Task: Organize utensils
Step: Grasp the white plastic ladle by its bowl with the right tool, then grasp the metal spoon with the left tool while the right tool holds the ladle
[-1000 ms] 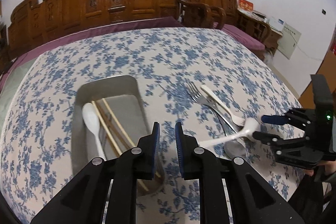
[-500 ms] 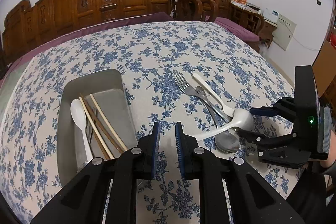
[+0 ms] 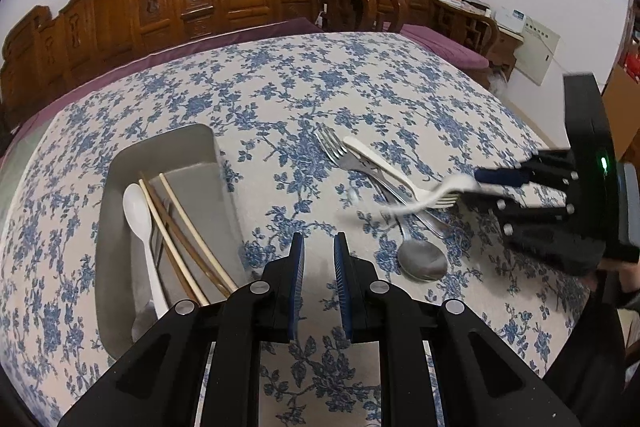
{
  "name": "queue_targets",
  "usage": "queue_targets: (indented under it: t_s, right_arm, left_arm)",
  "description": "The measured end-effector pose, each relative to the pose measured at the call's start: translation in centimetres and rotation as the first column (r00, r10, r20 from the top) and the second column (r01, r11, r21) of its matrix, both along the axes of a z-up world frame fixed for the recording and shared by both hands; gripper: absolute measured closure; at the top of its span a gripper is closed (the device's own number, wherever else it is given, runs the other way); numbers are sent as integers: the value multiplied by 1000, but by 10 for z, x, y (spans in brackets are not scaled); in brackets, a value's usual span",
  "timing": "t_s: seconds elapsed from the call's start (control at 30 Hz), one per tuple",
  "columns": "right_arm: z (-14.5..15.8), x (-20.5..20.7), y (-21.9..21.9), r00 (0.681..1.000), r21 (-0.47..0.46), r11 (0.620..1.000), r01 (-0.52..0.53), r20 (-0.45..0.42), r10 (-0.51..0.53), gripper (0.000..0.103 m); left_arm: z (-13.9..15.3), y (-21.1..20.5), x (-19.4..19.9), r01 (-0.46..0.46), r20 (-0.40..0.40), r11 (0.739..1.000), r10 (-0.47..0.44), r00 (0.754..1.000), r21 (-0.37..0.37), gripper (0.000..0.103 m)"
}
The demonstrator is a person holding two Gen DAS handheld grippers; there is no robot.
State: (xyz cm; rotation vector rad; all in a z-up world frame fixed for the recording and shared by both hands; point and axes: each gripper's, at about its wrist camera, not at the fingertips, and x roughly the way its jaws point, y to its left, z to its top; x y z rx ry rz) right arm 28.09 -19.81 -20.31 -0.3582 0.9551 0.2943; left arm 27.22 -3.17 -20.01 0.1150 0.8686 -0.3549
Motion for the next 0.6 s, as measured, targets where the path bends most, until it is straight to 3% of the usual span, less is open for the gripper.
queue_targets:
  t_s: [0.23, 0.37, 0.53, 0.6]
  right_arm:
    - [10, 14, -9, 999, 24, 999, 23, 22, -24, 85]
    - [15, 17, -20, 999, 44, 998, 44, 26, -45, 99]
    - [18, 13, -40, 996, 98, 992, 84, 8, -85, 100]
    - [19, 7, -48, 996, 122, 988, 93, 2, -94, 100]
  left_arm:
    - [-4, -13, -8, 3, -4, 1000, -3, 1000, 5, 89]
    - [-10, -22, -11, -5, -13, 1000, 5, 1000, 16, 89]
    - [-16, -30, -10, -19, -31, 999, 20, 999, 28, 89]
    - [-18, -33, -9, -27, -40, 999, 28, 999, 29, 83]
